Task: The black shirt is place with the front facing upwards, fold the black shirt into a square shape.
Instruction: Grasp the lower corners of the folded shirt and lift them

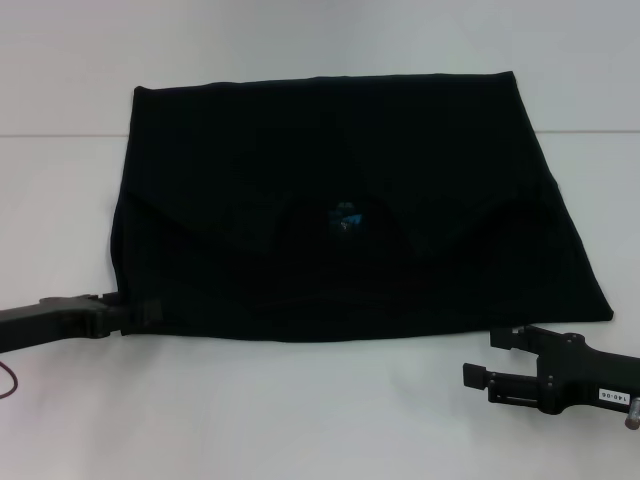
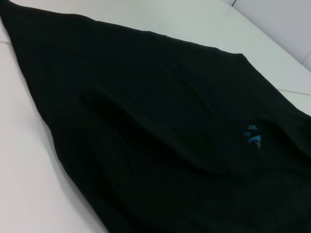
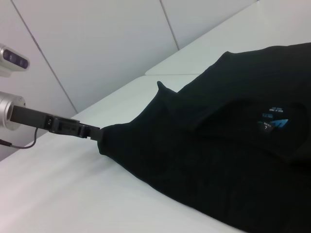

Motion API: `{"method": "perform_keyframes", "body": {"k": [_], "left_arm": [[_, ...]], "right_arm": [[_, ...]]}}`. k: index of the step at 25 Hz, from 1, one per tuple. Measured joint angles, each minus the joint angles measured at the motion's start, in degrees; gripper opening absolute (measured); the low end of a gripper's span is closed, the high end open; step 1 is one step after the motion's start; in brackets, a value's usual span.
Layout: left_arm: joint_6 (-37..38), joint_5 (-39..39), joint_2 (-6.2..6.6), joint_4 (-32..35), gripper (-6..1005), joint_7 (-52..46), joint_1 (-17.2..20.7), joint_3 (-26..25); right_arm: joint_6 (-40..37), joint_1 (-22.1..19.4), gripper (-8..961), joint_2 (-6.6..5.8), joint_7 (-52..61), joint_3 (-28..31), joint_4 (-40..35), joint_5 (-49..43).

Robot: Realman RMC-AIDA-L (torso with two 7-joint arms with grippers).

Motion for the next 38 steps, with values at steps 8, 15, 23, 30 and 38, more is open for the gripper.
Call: {"method": "perform_keyframes", "body": {"k": [8, 15, 23, 30, 38], "left_arm": [[0.3, 0.06, -0.45, -0.13, 753, 0.55, 0.0, 0.39], [0.44, 0.07, -0.95, -0.08, 750, 0.41, 0.22, 3.9], [-0.5, -0.3, -1.27, 0.37, 610, 0.25, 0.69, 4.16], [-0.21, -0.44, -1.25, 0.59, 197, 1.05, 1.09, 3.99], [0.89, -0.47, -1.13, 0.62, 41, 1.53, 1.28, 3.88]], "right_arm": [[-0.36, 0.0, 900, 0.06, 0.04, -0.11, 0.08, 0.0], [-0.39, 0.15, 900, 0.17, 0.04, -0.11, 0.07, 0.01], [-0.55, 0.13, 900, 0.35, 0.17, -0.08, 0.01, 0.05], [-1.01, 0.01, 900, 0.25, 2.18, 0.52, -0.01, 0.47], [-1.32, -0.1, 898, -0.76, 10.97, 0.6, -1.29, 0.4]]}}
